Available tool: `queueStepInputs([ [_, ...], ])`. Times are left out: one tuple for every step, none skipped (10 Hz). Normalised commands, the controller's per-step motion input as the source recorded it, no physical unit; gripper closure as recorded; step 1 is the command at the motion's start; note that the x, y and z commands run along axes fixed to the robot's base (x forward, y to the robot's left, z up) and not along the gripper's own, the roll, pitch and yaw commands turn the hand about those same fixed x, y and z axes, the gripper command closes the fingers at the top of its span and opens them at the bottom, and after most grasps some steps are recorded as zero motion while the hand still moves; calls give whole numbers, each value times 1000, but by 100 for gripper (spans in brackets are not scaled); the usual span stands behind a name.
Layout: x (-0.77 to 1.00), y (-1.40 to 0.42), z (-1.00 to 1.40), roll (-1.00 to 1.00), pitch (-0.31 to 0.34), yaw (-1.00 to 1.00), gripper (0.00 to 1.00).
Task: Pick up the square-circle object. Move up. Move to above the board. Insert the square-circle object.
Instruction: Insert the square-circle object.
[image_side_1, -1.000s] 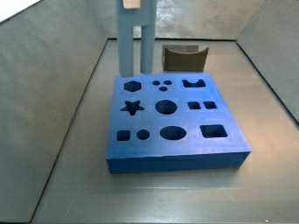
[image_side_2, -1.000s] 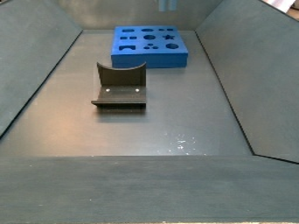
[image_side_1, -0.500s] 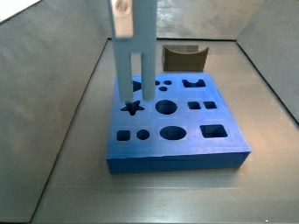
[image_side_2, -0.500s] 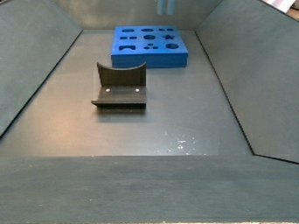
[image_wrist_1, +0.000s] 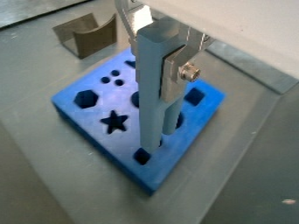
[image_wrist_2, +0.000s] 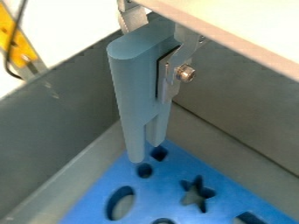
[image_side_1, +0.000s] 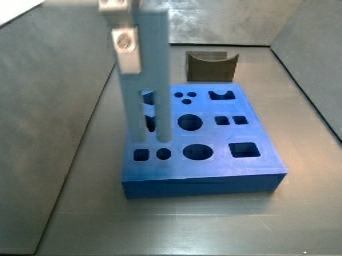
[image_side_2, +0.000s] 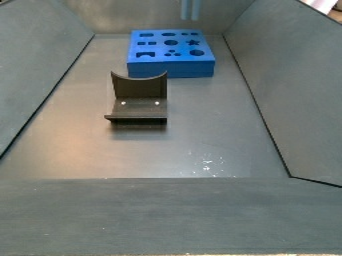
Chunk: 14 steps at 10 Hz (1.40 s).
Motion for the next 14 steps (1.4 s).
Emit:
queueStepInputs([
  [-237, 0, -534, 0, -74, 537, 100],
  [-40, -111, -174, -79, -83, 451, 100],
  [0, 0, -29, 0, 0, 69, 100],
  [57, 0, -220, -33, 0, 343, 100],
  [237, -46, -149, -17, 0, 229, 100],
  [74, 0, 0, 0, 0, 0, 100],
  [591, 0, 0, 0, 0, -43, 100],
  [529, 151, 0, -23, 19, 0, 100],
  [294, 246, 0, -30, 29, 83, 100],
  [40, 23, 0, 0, 1, 0, 100],
  [0, 0, -9, 16, 0, 0, 100],
  [-23, 0, -186, 126, 0, -6, 100],
  [0, 0, -174, 0, 0, -9, 100],
  [0, -14, -34, 3, 0, 0, 100],
])
